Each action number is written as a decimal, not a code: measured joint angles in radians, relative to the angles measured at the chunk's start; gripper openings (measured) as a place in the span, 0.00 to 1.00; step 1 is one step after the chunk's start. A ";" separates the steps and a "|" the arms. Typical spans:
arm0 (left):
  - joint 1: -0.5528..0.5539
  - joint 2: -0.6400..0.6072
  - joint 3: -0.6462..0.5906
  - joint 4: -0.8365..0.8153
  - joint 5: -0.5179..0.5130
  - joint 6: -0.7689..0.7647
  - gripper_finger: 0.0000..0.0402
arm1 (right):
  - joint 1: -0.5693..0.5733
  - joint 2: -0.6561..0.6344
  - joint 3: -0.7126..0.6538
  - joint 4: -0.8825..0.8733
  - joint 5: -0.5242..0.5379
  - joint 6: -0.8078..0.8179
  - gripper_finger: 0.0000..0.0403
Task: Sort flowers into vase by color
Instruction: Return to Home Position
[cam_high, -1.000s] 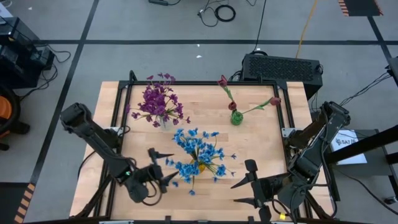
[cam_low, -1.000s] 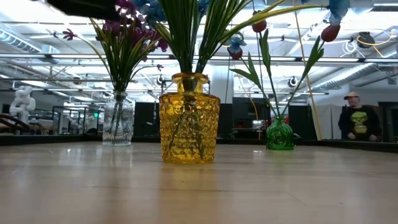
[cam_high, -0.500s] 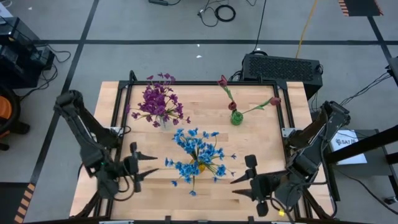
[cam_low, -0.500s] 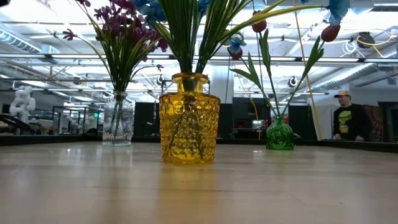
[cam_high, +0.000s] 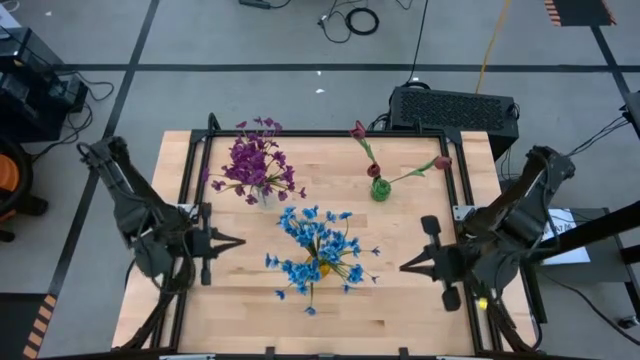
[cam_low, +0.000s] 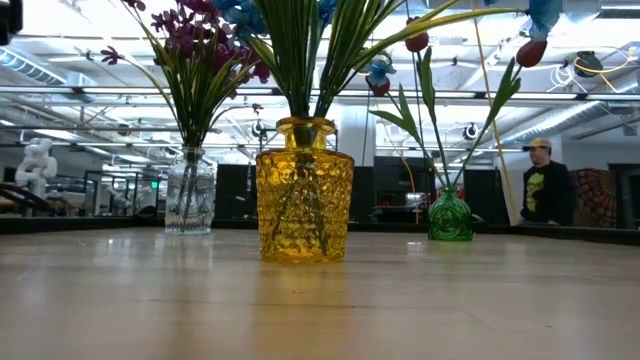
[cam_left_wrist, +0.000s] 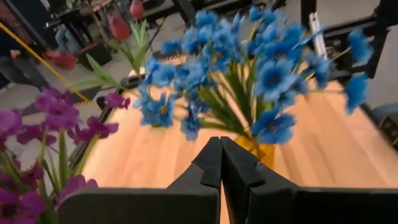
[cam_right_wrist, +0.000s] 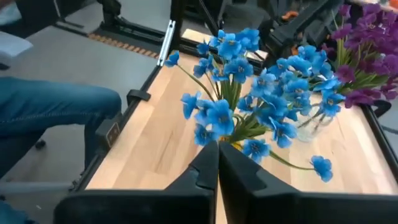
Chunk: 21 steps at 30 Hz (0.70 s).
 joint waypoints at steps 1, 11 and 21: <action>0.018 -0.005 -0.012 0.005 0.018 0.004 0.01 | 0.000 -0.026 -0.035 0.029 0.000 -0.009 0.01; 0.138 -0.013 -0.233 0.361 0.235 0.170 0.01 | -0.009 -0.369 -0.563 0.439 -0.005 -0.037 0.00; 0.210 -0.155 -0.446 0.529 0.295 0.184 0.01 | -0.017 -0.647 -0.882 0.574 -0.033 -0.025 0.00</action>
